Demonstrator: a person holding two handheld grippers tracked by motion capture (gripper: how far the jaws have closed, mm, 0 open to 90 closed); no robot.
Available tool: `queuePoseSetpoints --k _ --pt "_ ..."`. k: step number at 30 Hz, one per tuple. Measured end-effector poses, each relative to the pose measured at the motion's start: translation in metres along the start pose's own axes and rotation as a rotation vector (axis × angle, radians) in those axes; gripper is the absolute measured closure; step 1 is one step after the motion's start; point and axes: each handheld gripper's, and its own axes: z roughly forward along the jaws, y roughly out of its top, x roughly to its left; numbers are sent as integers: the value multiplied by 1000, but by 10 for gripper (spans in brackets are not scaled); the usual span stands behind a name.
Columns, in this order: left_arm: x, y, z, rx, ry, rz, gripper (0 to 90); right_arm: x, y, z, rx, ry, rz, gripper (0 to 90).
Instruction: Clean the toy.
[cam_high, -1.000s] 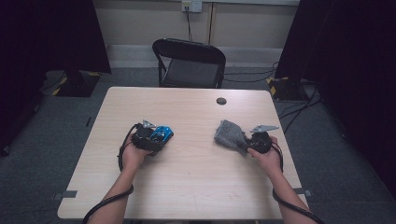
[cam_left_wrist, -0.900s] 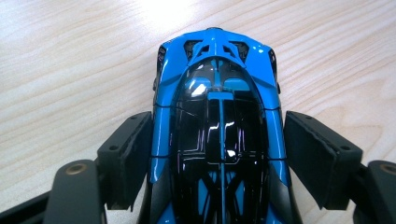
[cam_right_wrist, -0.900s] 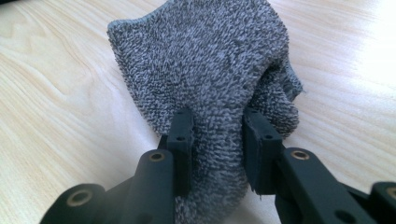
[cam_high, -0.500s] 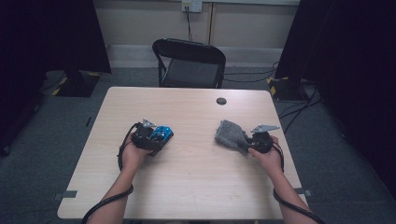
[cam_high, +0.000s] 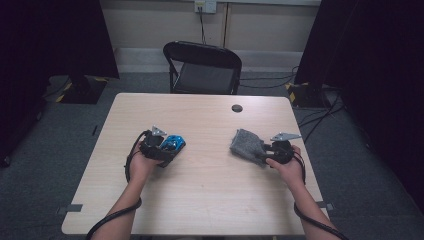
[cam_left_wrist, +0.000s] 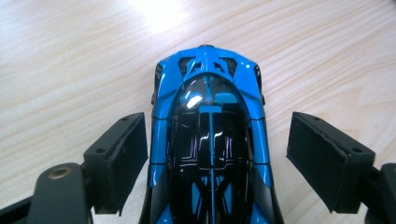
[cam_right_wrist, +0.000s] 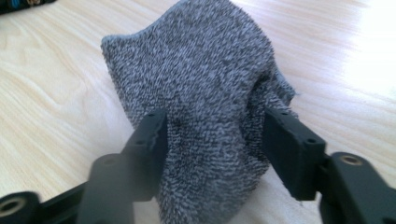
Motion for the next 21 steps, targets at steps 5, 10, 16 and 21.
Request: queuePoseSetpoints --k 5,10,16,21 --pt "1 1 -5 13 -12 18 164 0 1 -2 -5 -4 3 300" --pt "0 1 -9 -4 -36 11 150 3 4 -5 -18 8 -11 276" --pt "-3 3 -17 -29 -51 32 85 8 8 -10 -34 15 -28 247" --pt "-6 6 -22 -39 -61 44 64 10 10 -13 -44 16 -36 240"
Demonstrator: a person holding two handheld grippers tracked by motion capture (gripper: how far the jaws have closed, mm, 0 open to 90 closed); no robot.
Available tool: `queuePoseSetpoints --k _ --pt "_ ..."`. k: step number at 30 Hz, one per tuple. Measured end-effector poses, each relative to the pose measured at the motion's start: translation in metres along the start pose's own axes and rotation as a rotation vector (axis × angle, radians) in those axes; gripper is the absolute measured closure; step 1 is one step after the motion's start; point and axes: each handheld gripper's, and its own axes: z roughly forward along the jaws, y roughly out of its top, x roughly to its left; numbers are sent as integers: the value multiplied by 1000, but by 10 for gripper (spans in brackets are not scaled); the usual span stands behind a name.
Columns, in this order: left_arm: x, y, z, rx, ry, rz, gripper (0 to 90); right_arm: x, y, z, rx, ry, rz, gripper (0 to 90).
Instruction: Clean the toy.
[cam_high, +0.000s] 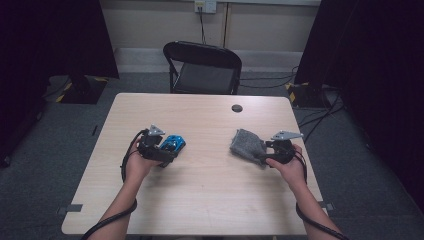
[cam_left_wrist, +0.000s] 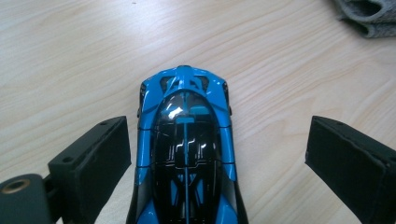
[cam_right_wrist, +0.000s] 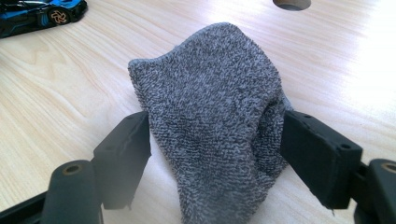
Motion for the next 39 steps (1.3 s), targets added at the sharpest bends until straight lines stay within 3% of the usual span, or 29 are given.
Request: queuePoseSetpoints --k 15,18,28,39 --pt "-11 7 -9 -5 -48 32 65 8 5 -7 -2 18 -23 233" --pt "-14 7 -10 -6 -86 4 64 9 5 -9 -1 23 -21 224" --pt "-26 7 -17 -11 -97 46 64 15 6 -17 1 32 -42 215" --pt "-33 3 -21 -11 -117 45 64 25 7 -18 5 57 -59 197"
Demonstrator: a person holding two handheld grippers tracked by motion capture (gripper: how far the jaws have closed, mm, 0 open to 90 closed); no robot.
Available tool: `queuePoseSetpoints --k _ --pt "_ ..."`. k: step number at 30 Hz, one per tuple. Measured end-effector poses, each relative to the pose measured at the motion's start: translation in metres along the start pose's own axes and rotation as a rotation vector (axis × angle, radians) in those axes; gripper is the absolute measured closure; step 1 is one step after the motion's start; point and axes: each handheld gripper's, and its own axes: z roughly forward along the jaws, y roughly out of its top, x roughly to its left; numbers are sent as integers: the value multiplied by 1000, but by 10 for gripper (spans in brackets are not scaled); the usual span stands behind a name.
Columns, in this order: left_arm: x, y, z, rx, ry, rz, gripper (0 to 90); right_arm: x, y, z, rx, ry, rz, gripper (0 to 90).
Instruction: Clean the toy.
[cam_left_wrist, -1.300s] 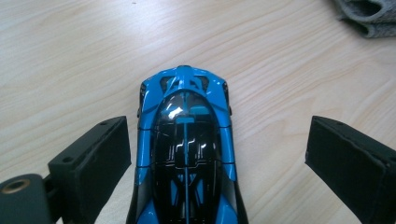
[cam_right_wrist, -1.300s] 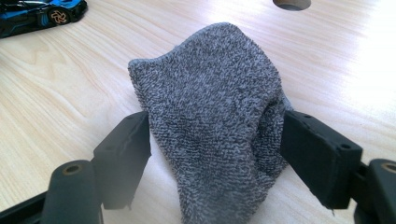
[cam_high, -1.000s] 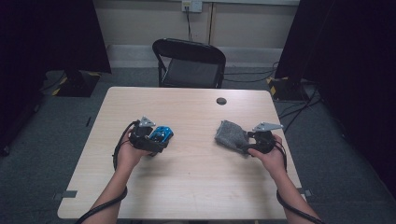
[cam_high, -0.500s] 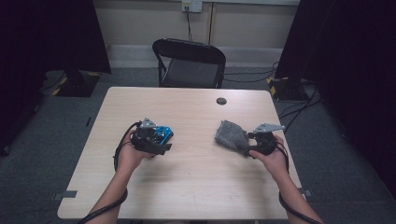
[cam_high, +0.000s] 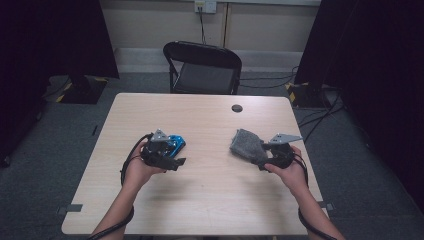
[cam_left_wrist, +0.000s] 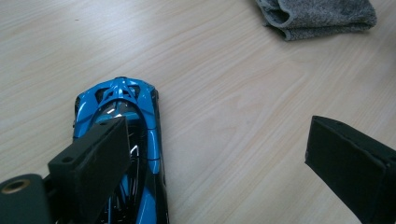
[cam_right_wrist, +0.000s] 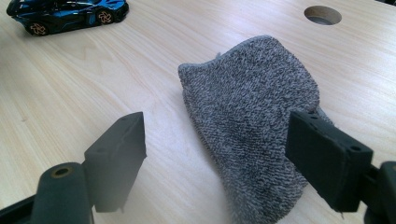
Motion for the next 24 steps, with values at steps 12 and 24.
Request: queuePoseSetpoints --k 12,24 --pt "-12 -2 -3 6 -22 -3 64 5 -1 -5 -6 15 10 169" --pt "-22 -12 -10 19 -44 -32 64 15 -5 -13 -5 35 23 145"
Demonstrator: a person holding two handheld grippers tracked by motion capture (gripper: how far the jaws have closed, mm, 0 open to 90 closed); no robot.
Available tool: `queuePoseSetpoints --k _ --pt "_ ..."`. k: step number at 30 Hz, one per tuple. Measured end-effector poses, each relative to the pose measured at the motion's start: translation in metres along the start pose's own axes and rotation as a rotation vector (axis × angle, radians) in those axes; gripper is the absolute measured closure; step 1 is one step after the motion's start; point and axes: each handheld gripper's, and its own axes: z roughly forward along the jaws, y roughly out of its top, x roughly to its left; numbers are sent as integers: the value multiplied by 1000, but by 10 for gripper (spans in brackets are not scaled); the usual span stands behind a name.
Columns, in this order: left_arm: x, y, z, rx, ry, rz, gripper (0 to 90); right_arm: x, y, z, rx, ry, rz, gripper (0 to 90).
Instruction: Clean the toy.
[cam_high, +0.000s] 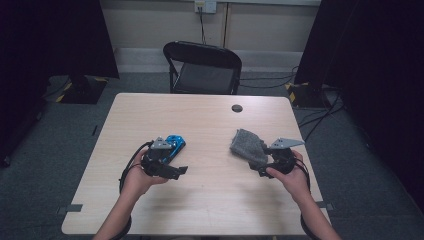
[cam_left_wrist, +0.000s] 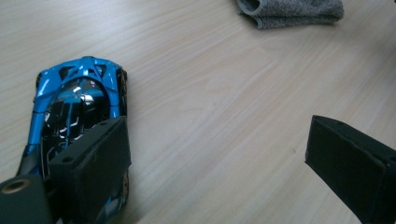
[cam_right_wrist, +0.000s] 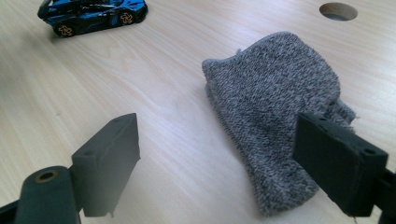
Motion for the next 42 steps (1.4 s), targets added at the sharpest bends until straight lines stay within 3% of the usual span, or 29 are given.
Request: queuePoseSetpoints --k 8,42 --pt "-8 -5 -3 0 4 16 75 8 -6 -8 -17 8 5 143" --pt "-23 -28 -20 -25 2 -11 96 32 -23 -25 -30 19 -2 143"
